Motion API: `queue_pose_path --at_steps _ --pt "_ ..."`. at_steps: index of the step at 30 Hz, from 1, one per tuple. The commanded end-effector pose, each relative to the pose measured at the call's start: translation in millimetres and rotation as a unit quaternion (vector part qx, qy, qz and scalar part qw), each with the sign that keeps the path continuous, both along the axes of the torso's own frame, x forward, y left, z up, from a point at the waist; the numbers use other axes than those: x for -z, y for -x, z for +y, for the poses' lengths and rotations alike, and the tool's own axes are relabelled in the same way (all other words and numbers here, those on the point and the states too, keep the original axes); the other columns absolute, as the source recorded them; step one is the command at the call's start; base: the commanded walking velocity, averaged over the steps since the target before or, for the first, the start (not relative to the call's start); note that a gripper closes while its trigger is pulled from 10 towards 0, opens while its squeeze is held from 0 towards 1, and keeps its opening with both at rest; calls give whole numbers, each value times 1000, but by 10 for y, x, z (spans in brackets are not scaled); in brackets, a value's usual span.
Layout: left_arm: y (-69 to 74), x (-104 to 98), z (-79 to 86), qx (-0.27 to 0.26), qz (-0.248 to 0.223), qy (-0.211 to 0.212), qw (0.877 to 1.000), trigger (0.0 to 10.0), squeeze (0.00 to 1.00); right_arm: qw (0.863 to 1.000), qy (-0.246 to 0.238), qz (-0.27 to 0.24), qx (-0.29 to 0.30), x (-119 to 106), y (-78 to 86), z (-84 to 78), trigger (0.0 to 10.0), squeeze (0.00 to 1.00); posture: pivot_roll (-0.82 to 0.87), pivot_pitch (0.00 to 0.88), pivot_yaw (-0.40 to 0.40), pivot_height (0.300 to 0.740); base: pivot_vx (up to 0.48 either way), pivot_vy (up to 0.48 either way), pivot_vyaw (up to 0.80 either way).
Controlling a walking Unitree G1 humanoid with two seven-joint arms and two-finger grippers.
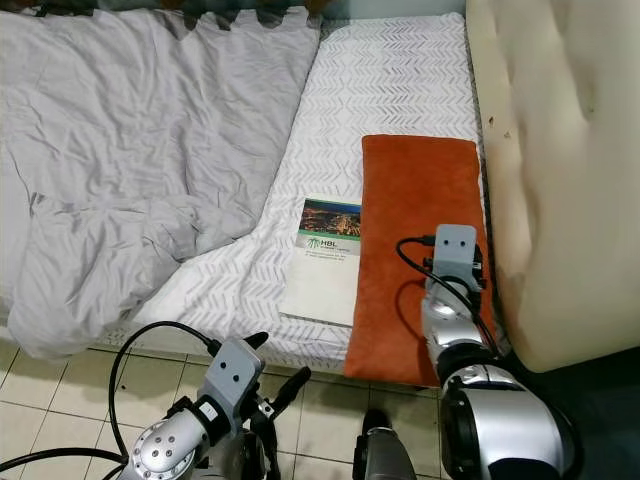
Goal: Clean up the room
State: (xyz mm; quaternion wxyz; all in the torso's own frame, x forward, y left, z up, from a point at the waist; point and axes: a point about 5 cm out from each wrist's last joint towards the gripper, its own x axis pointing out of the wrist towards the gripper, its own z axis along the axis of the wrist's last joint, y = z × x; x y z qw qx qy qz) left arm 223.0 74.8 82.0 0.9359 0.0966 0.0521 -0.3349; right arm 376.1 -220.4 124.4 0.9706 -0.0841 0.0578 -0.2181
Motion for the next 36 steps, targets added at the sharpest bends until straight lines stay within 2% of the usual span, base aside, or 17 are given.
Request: queue_pose_path --at_steps 1,5,9,15,16,17,18,19,20,21,23,24,26,28,30,32,36 --pt "17 40 30 -4 3 -12 1000 10000 0 1000 -22 -3 -3 -4 -18 54 10000 1000 97 393 66 740 0 0 0" --pt "13 33 20 -4 1 -12 1000 10000 0 999 -12 -30 0 -118 -56 61 10000 1000 97 392 65 740 0 0 0" --pt "10 41 -2 -6 -1 -10 1000 10000 0 995 23 -97 12 -336 -66 -47 10000 1000 75 378 42 740 0 0 0" --pt "-24 54 -19 -10 0 -7 1000 10000 0 995 6 -96 13 -81 121 -126 10000 1000 35 357 24 740 0 0 0" --pt "-83 11 -49 -13 -8 5 1000 10000 0 997 -27 -63 17 216 405 -145 10000 1000 -12 340 9 740 0 0 0" --pt "-83 11 -49 -13 -8 5 1000 10000 0 997 -27 -63 17 216 405 -145 10000 1000 -12 340 9 740 0 0 0" --pt "-116 -13 -64 -15 -11 15 1000 10000 0 998 -41 -43 15 330 569 -138 10000 204 -35 336 6 740 0 0 0" --pt "-116 -13 -64 -15 -11 15 1000 10000 0 998 -41 -43 15 330 569 -138 10000 204 -35 336 6 740 0 0 0" --pt "-146 -26 -80 -14 -15 20 1000 10000 0 998 -54 -24 10 420 742 -110 10000 0 -56 328 3 740 0 0 0" --pt "-180 -24 -96 -12 -19 20 1000 10000 0 998 -70 1 -1 500 919 -62 10000 0 -84 319 3 740 0 0 0" --pt "-180 -24 -96 -12 -19 20 1000 10000 0 998 -70 1 -1 500 919 -62 10000 0 -84 319 3 740 0 0 0" --pt "-213 -15 -114 -9 -21 18 1000 10000 0 995 -97 20 -9 562 1073 -18 10000 0 -102 310 4 740 0 0 0" --pt "-246 -11 -133 -7 -25 17 1000 10000 0 993 -115 25 -20 569 1178 13 10000 0 -109 302 4 740 0 0 0" --pt "-246 -11 -133 -7 -25 17 1000 10000 0 993 -115 25 -20 569 1178 13 10000 0 -109 302 4 740 0 0 0" --pt "-297 -26 -152 -5 -32 17 999 10000 0 988 -136 14 -72 387 1369 68 10000 0 -117 292 3 740 0 0 0" --pt "-302 -21 -152 -5 -33 17 999 10000 0 984 -146 36 -99 374 1482 103 10000 0 -121 284 2 740 0 0 0" --pt "-305 -12 -151 -5 -33 17 999 10000 0 978 -161 65 -118 393 1575 143 10000 0 -122 282 1 740 0 0 0"
